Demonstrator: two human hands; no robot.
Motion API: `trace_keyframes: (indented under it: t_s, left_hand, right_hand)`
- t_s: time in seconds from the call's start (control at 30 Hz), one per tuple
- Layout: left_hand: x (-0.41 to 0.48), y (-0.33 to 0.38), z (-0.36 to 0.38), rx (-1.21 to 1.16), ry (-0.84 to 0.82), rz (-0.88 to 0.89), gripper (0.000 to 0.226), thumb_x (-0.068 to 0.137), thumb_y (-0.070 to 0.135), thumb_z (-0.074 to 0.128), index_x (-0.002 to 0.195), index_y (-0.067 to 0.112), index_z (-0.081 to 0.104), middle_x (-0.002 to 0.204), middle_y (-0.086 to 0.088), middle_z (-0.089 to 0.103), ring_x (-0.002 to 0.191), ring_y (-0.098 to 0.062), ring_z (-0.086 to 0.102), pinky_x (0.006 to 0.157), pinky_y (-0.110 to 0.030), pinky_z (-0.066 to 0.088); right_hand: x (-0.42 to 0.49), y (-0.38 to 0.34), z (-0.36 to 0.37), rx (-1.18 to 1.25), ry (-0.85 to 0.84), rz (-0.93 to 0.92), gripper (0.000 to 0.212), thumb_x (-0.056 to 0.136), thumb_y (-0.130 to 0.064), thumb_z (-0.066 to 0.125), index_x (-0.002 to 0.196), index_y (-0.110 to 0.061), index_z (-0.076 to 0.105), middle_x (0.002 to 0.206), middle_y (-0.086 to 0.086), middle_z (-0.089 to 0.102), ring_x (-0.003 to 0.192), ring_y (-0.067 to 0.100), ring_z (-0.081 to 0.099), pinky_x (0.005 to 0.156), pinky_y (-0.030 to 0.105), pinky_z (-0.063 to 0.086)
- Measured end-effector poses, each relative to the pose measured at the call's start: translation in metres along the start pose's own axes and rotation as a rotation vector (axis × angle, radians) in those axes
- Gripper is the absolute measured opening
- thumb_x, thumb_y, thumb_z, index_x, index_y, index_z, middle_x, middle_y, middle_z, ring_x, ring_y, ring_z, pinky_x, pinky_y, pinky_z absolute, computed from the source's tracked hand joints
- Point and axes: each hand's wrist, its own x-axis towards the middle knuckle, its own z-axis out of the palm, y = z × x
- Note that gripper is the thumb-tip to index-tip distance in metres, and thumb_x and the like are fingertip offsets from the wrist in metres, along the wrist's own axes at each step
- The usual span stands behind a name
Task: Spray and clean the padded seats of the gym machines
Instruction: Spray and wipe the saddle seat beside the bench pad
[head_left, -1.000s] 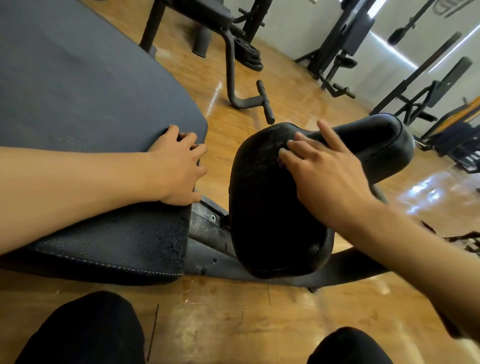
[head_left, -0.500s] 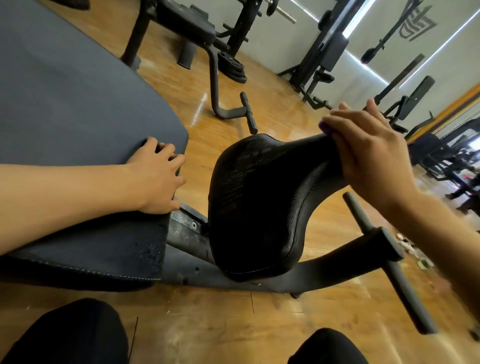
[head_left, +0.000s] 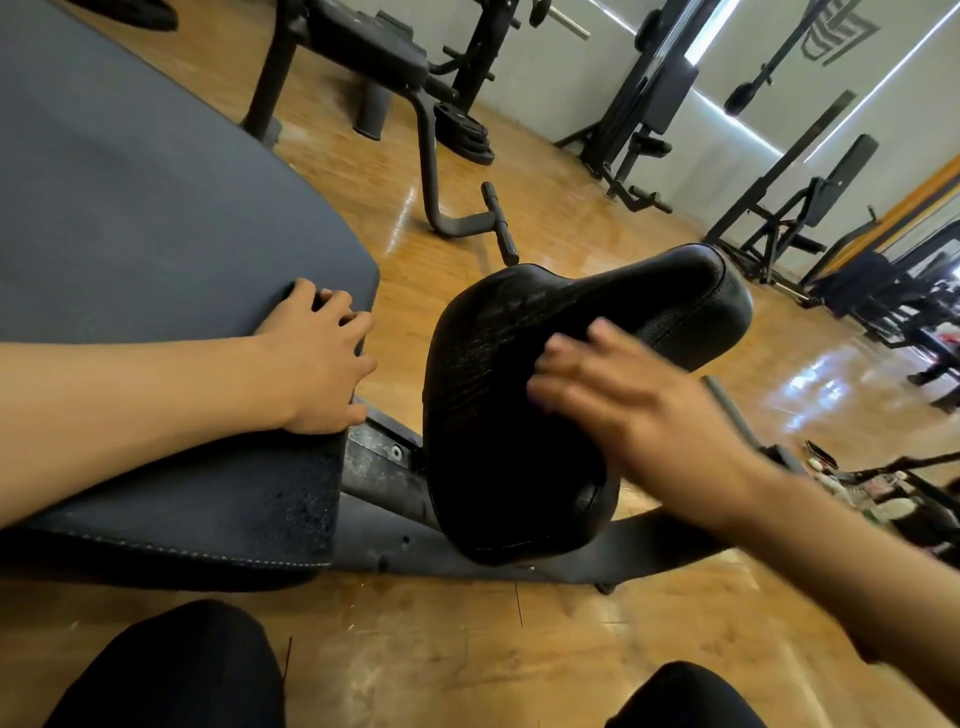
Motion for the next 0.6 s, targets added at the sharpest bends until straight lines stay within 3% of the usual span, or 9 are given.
trace_keyframes:
  t_s: [0.13, 0.2, 0.27, 0.33, 0.4, 0.5, 0.6]
  left_hand:
    - [0.001, -0.002, 0.000, 0.005, 0.003, 0.005, 0.065, 0.100, 0.067, 0.021, 0.147, 0.026, 0.040, 0.157, -0.013, 0.025, 0.140, -0.039, 0.027, 0.106, -0.053, 0.029]
    - [0.000, -0.003, -0.002, 0.007, 0.019, -0.001, 0.065, 0.100, 0.068, 0.021, 0.146, 0.027, 0.041, 0.155, -0.013, 0.026, 0.139, -0.038, 0.028, 0.104, -0.052, 0.030]
    - [0.000, -0.003, -0.004, 0.007, 0.013, 0.003, 0.065, 0.099, 0.068, 0.021, 0.147, 0.027, 0.040, 0.155, -0.014, 0.026, 0.138, -0.037, 0.028, 0.104, -0.051, 0.030]
    - [0.000, -0.001, -0.004, 0.010, -0.001, 0.007, 0.066, 0.099, 0.069, 0.021, 0.147, 0.028, 0.040, 0.156, -0.014, 0.025, 0.139, -0.037, 0.027, 0.105, -0.051, 0.029]
    - [0.002, -0.001, -0.002, 0.017, 0.004, 0.011, 0.066, 0.099, 0.068, 0.021, 0.147, 0.028, 0.040, 0.155, -0.013, 0.026, 0.138, -0.037, 0.027, 0.105, -0.051, 0.029]
    - [0.003, -0.002, 0.000, 0.014, 0.014, 0.012, 0.066, 0.099, 0.069, 0.020, 0.146, 0.027, 0.041, 0.155, -0.014, 0.026, 0.138, -0.036, 0.028, 0.104, -0.052, 0.029]
    - [0.001, -0.002, -0.002, 0.010, 0.006, 0.016, 0.066, 0.099, 0.068, 0.020, 0.146, 0.027, 0.040, 0.159, -0.015, 0.022, 0.140, -0.038, 0.025, 0.106, -0.054, 0.028]
  right_hand:
    - [0.022, 0.060, -0.037, -0.175, 0.081, 0.272, 0.033, 0.097, -0.005, 0.058, 0.130, -0.007, 0.064, 0.132, 0.016, 0.063, 0.131, 0.034, 0.054, 0.118, 0.055, 0.030]
    - [0.034, 0.054, -0.040, -0.148, 0.080, 0.348, 0.028, 0.100, -0.009, 0.054, 0.126, -0.009, 0.065, 0.125, 0.013, 0.065, 0.120, 0.035, 0.059, 0.107, 0.055, 0.043]
    - [0.034, 0.024, -0.024, -0.077, 0.041, 0.267, 0.028, 0.101, -0.011, 0.052, 0.124, -0.010, 0.067, 0.121, 0.011, 0.066, 0.114, 0.033, 0.060, 0.101, 0.053, 0.048]
    - [0.024, -0.018, 0.003, 0.020, -0.047, 0.105, 0.031, 0.097, -0.012, 0.054, 0.124, -0.010, 0.068, 0.124, 0.009, 0.067, 0.119, 0.029, 0.062, 0.116, 0.046, 0.037]
    - [0.022, -0.048, 0.018, 0.049, -0.128, 0.027, 0.034, 0.089, -0.010, 0.060, 0.121, -0.011, 0.070, 0.122, 0.009, 0.068, 0.116, 0.027, 0.065, 0.119, 0.041, 0.032]
    - [0.032, -0.056, 0.024, 0.029, -0.251, -0.066, 0.036, 0.086, -0.012, 0.055, 0.119, -0.014, 0.070, 0.119, 0.007, 0.068, 0.115, 0.025, 0.064, 0.122, 0.037, 0.024]
    - [0.030, -0.039, 0.014, 0.078, -0.305, -0.208, 0.038, 0.092, -0.016, 0.057, 0.129, -0.017, 0.065, 0.133, 0.003, 0.063, 0.128, 0.021, 0.058, 0.123, 0.039, 0.026]
